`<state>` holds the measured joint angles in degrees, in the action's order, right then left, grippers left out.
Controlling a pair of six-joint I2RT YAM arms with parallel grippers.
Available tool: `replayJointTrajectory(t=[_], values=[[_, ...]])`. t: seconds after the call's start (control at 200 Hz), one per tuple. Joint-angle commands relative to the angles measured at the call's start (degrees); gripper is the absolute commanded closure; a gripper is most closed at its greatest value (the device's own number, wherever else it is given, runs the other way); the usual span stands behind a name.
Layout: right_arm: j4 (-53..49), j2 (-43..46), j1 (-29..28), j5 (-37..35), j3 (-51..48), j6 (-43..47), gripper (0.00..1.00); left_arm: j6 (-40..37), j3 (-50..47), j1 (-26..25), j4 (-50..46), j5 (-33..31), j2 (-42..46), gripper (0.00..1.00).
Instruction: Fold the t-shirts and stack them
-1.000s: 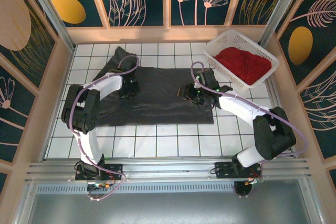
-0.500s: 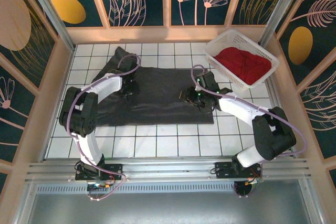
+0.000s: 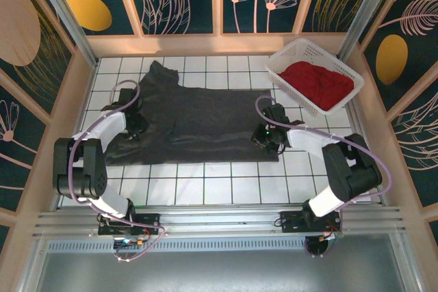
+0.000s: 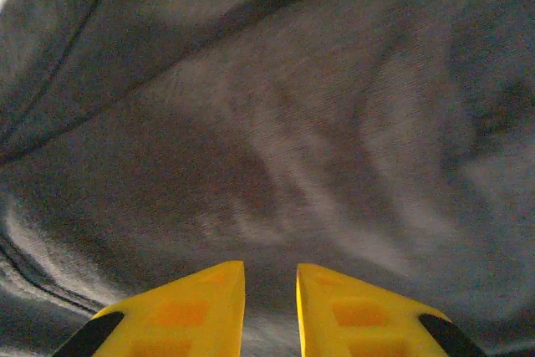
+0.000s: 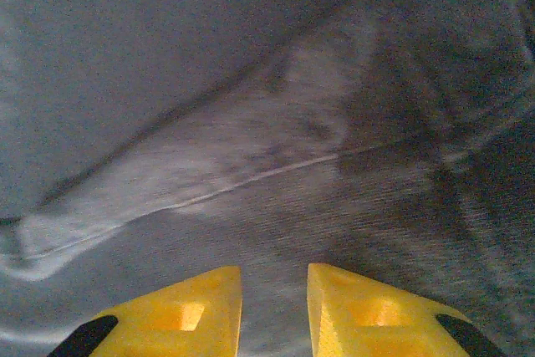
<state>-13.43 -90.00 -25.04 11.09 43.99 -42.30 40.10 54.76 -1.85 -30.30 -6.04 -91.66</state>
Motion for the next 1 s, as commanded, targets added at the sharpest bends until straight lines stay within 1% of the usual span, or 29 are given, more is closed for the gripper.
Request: replayJointTrajectory(t=[0.0, 0.115, 0.185, 0.26, 0.375, 0.535, 0.691, 0.881, 0.996], values=[[-5.1, -2.8, 0.3, -2.8, 1.1, -0.3, 0.72, 2.6, -2.2, 2.1, 2.0, 2.2, -2.5, 0.77], [-9.2, -5.0, 0.3, -5.1, 0.7, -1.6, 0.72, 4.6, -4.8, 5.7, 2.7, 1.6, -4.0, 0.78], [-11.9, -5.6, 0.3, -6.3, 0.1, -2.3, 0.71, 5.8, -6.4, 6.9, 2.0, 0.9, -3.7, 0.77], [-13.8, -5.1, 0.2, -6.7, -1.1, -2.6, 0.7, 7.2, -8.8, 7.6, 1.2, -0.1, -1.9, 0.77], [-16.9, -2.7, -0.7, -6.4, -3.2, -2.6, 0.68, 10.3, -13.9, 8.4, 0.6, 0.5, 2.7, 0.78], [-20.3, 0.4, -4.2, -4.2, -6.4, -2.2, 0.66, 13.3, -19.5, 9.6, -0.4, -0.4, 10.0, 0.79], [-22.9, 2.4, -8.5, -3.1, -8.9, -4.1, 0.65, 13.9, -21.3, 10.3, -1.8, -0.6, 11.7, 0.79], [-24.0, 5.1, -11.6, -2.0, -11.0, -6.3, 0.64, 16.2, -24.8, 10.6, -2.9, -0.6, 15.2, 0.8], [-26.6, 7.8, -12.8, -4.1, -9.2, -7.4, 0.64, 17.8, -23.5, 10.8, -5.3, -2.8, 17.6, 0.8]])
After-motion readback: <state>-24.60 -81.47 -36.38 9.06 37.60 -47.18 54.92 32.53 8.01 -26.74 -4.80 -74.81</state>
